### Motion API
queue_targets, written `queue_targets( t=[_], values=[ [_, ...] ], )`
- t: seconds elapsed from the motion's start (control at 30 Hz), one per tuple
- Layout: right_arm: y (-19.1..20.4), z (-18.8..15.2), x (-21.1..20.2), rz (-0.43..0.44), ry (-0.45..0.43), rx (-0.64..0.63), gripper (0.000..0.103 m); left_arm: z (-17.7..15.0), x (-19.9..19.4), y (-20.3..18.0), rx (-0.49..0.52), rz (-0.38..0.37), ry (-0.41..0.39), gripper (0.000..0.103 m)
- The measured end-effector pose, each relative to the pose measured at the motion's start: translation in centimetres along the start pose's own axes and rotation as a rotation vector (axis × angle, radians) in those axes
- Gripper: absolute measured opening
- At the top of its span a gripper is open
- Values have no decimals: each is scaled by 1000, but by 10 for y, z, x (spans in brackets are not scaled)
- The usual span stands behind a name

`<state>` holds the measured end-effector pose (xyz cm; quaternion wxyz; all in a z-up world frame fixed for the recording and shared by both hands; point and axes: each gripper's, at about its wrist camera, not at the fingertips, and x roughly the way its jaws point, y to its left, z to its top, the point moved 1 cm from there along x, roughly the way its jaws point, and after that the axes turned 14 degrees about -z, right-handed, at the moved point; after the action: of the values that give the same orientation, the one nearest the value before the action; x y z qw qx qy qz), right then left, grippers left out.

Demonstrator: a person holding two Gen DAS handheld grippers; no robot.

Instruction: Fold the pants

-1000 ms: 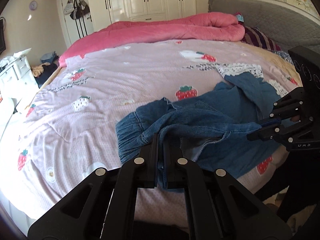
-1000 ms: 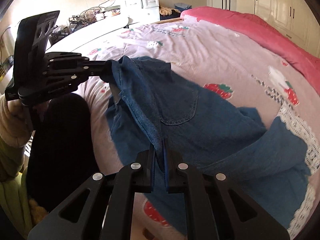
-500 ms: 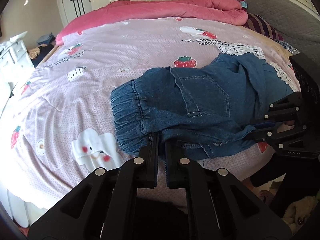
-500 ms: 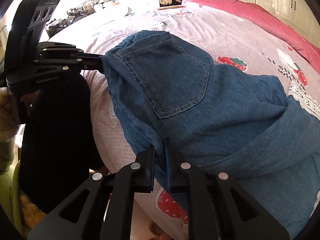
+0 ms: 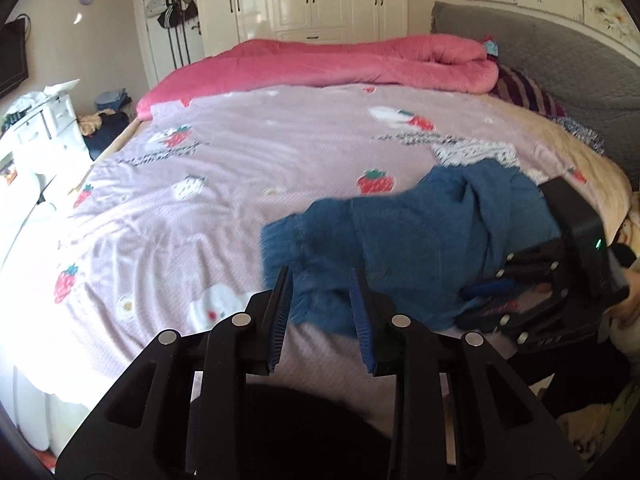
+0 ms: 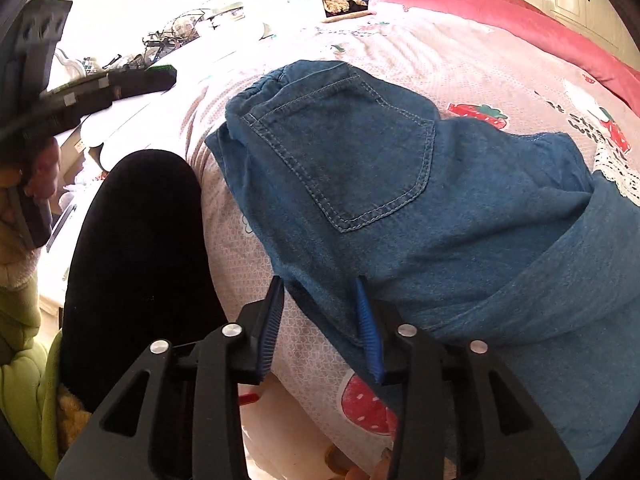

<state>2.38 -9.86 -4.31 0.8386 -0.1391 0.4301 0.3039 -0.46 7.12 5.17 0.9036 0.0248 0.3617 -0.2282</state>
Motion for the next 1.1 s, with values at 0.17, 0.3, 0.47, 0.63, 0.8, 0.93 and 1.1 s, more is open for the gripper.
queue_targets(
  t=[0.17, 0.3, 0.47, 0.63, 0.8, 0.93, 1.1],
  values=[
    [-1, 0, -4, 20, 9, 13, 42, 9, 49, -14, -18, -140, 78, 19],
    [-15, -7, -18, 35, 0, 60, 41, -11, 90, -18, -28, -169, 189, 14],
    [-38, -7, -45, -15, -89, 128, 41, -25, 106, -3, -112, -191, 238, 14],
    [-66, -10, -42, -89, -62, 215, 41, -27, 113, -2, -116, -179, 271, 14],
    [-73, -12, -14, -87, 29, 284, 40, -27, 115, -4, -103, -156, 277, 14],
    [-77, -10, -19, -52, 19, 323, 41, -24, 106, -2, -115, -171, 241, 14],
    [-96, -7, -61, -43, -93, 366, 54, -16, 77, -15, -89, -186, 155, 45]
  ],
)
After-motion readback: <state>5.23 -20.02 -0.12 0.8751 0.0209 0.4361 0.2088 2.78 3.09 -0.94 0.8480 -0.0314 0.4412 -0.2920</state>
